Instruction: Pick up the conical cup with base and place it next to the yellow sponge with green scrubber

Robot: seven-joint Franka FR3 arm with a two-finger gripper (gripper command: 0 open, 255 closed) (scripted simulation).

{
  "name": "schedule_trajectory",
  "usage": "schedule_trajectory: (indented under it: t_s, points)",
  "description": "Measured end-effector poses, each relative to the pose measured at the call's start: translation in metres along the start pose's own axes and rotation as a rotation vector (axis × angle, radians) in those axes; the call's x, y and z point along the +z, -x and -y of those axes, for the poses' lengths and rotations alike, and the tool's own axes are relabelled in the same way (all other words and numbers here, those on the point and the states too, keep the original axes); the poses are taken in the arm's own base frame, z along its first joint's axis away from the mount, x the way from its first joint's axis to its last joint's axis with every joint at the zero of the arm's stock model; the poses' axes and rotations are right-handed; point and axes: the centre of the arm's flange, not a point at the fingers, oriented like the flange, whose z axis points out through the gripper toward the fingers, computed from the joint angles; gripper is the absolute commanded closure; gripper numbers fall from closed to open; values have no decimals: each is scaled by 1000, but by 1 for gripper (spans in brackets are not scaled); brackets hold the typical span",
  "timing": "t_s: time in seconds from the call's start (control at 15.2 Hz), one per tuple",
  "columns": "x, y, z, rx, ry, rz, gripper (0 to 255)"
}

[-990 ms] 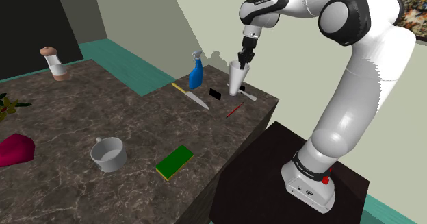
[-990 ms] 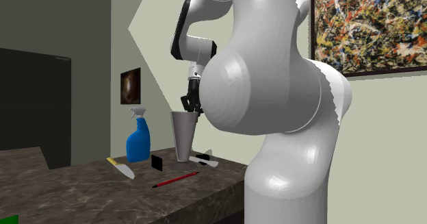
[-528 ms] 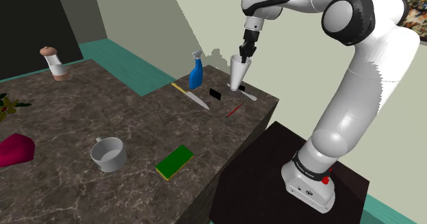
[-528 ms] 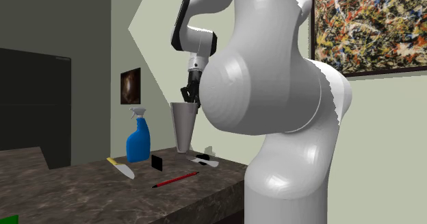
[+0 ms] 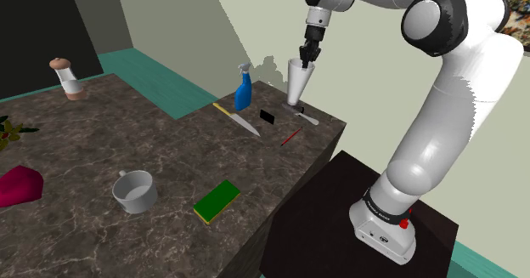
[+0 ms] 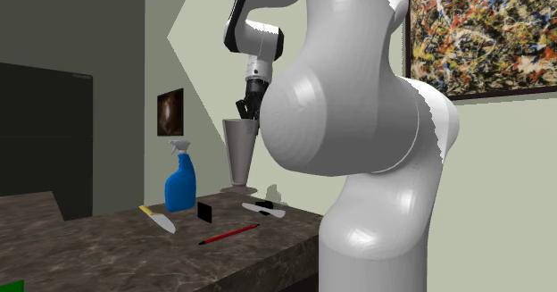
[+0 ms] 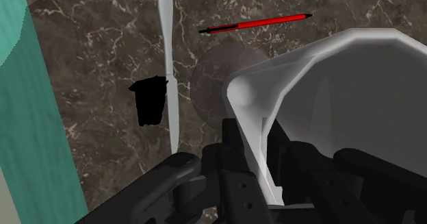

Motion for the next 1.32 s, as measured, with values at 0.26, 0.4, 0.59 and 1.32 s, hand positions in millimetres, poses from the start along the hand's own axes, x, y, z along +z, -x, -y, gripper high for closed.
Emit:
schedule_trajectory:
  t_s: [0.26,0.4,0.59,1.32]
  points:
    - [-21,2,4,0,0,0,255]
    - [-30,4,7,0,0,0,255]
    - [-46,6,10,0,0,0,255]
    - [-102,15,22,0,0,0,255]
